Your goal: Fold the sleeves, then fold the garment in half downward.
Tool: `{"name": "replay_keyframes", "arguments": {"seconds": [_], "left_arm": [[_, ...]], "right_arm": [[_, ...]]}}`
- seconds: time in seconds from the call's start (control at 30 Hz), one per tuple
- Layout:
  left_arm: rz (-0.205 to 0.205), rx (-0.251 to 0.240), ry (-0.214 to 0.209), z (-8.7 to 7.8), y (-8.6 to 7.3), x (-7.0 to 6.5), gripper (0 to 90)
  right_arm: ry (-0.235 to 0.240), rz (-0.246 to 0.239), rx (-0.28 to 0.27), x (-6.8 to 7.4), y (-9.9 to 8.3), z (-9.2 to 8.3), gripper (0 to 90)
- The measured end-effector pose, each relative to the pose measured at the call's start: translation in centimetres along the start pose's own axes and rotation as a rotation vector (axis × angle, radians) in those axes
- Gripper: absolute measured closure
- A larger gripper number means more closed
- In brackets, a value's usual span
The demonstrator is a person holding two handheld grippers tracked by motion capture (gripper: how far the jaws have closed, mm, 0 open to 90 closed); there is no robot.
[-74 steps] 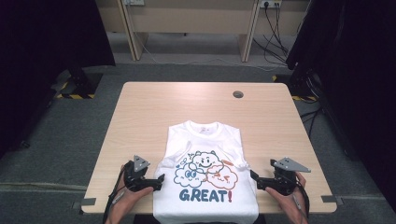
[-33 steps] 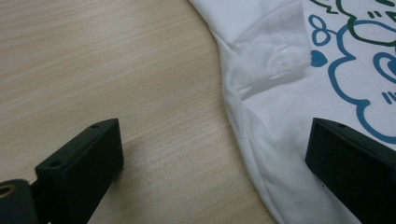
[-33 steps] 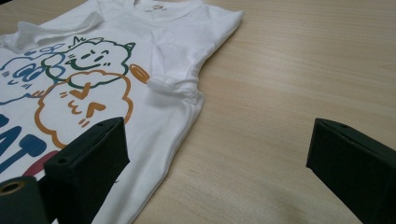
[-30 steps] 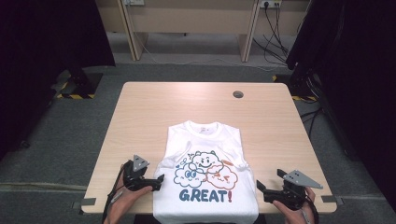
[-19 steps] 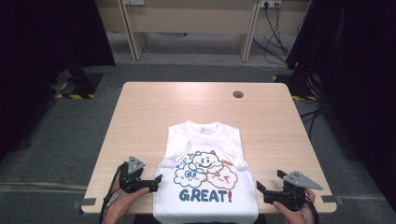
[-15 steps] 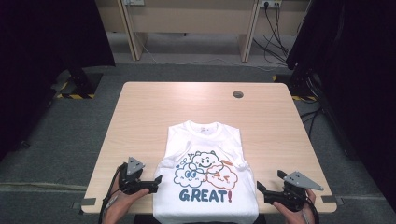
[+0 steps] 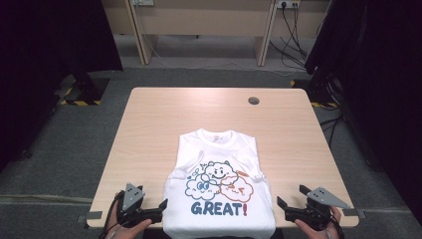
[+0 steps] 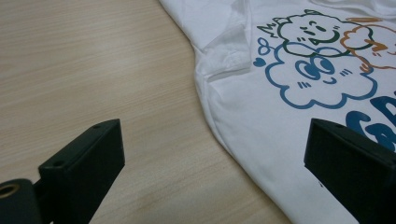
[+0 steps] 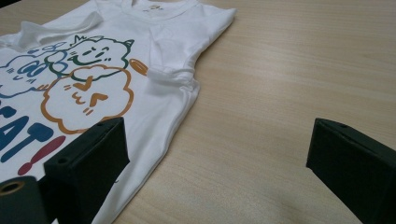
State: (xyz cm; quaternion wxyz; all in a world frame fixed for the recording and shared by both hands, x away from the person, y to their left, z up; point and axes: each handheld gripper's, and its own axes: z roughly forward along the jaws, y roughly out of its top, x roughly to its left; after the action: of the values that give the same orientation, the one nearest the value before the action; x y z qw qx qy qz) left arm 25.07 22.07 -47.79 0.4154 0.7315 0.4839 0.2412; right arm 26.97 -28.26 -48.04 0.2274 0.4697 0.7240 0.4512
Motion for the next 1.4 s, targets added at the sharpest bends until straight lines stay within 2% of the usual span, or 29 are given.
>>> {"name": "replay_keyframes", "arguments": {"seconds": [0.1,0.53,0.7,1.07,1.4], "left_arm": [[-0.017,-0.008,0.001,-0.25,-0.18,0.12,4.2],[-0.002,0.009,-0.013,0.06,-0.3,-0.19,4.2],[-0.009,0.012,-0.004,0.12,-0.44,0.1,4.2],[-0.01,0.006,0.0,-0.06,-0.57,0.19,4.2],[-0.011,-0.003,-0.005,0.13,-0.13,0.17,4.2]], "right_arm": [[0.001,0.004,0.004,0.04,-0.05,0.05,5.4],[0.004,-0.001,0.011,0.11,-0.11,0.2,5.4],[0.003,-0.002,0.009,0.08,-0.1,0.17,5.4],[-0.003,0.0,0.015,0.27,-0.07,0.19,5.5],[0.006,-0.016,0.007,0.6,0.69,0.65,5.8]]}}
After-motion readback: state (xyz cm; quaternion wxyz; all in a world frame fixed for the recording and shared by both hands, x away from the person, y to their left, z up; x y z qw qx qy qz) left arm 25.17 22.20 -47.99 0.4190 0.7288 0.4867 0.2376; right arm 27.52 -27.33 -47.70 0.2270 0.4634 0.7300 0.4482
